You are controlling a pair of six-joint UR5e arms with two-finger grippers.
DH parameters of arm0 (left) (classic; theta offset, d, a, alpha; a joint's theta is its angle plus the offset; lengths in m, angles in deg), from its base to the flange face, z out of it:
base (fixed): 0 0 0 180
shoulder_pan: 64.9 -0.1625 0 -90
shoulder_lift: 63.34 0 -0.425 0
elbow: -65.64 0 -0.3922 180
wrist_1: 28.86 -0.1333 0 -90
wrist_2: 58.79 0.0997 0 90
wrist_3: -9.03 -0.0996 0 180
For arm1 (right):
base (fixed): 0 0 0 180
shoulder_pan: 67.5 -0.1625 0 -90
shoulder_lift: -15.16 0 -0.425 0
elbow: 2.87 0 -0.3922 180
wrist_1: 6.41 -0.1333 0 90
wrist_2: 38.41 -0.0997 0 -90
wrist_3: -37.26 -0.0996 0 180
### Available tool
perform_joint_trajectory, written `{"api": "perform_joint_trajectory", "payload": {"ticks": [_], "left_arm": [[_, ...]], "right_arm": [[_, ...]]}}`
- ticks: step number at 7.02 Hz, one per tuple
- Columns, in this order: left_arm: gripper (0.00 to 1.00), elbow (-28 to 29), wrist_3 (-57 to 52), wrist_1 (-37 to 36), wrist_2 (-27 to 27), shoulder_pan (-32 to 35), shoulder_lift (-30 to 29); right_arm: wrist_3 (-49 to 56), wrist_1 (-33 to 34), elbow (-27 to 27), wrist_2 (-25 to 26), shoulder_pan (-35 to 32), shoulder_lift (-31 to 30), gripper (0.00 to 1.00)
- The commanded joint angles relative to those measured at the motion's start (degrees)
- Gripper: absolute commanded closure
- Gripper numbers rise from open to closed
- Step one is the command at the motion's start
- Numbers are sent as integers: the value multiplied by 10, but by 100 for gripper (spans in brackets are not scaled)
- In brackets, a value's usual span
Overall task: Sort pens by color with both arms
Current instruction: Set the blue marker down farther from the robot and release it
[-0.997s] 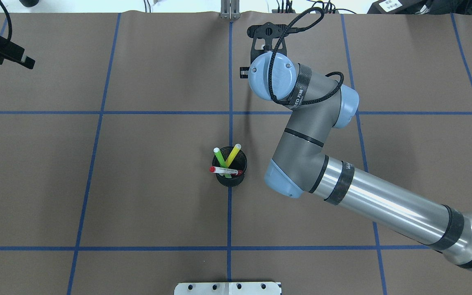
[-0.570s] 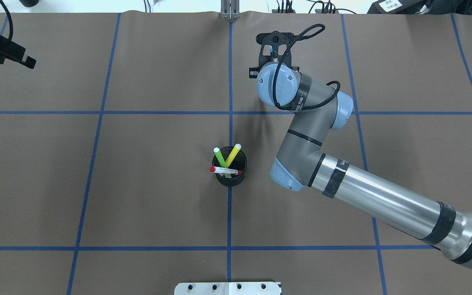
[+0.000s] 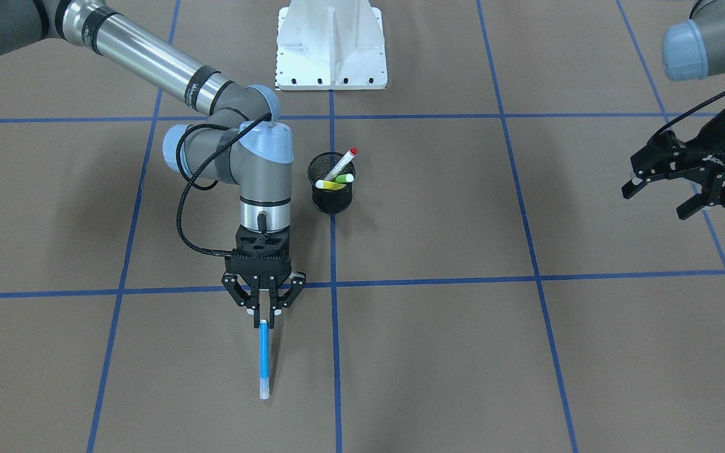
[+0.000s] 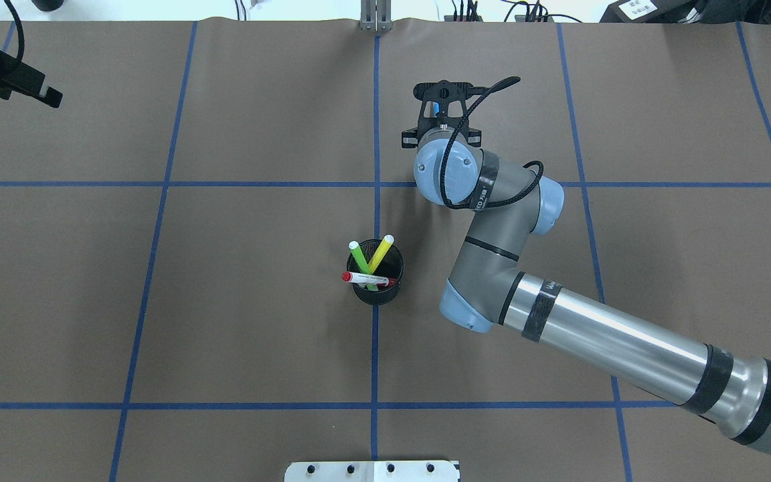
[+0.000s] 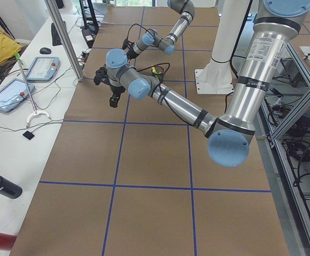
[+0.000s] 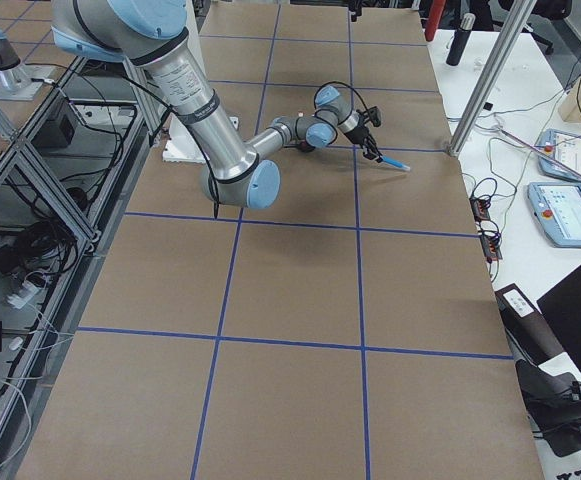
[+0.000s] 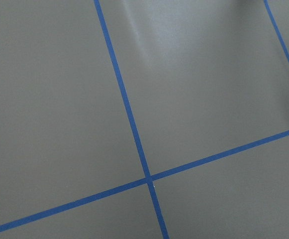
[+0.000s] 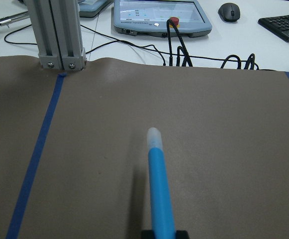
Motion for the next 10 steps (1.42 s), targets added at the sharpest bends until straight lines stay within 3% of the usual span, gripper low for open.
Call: {"api": "perform_joint_trajectory", "payload": {"ticks": [1, 2, 4, 7, 8, 9, 10], "left_arm": [[0, -5, 1, -1, 0, 0, -1], [0, -6, 2, -1, 0, 0, -1], [0, -20, 100, -4, -1, -17, -26], [0, -22, 250, -15, 6, -104, -91], [0, -21, 289, -61, 7, -139, -127], [0, -22, 314, -138, 10, -164, -179], [0, -22, 337, -184, 46, -204, -216]], "right_arm": [[-9, -7, 0, -6, -2, 0, 5], [-10, -7, 5, -41, -17, 2, 2], [0, 0, 21, -191, -75, 1, 2], [20, 134, 86, -384, -148, -5, 1], [53, 169, 118, -452, -173, -28, 1], [92, 186, 161, -487, -193, -67, 1], [141, 235, 197, -524, -214, -92, 1]]}}
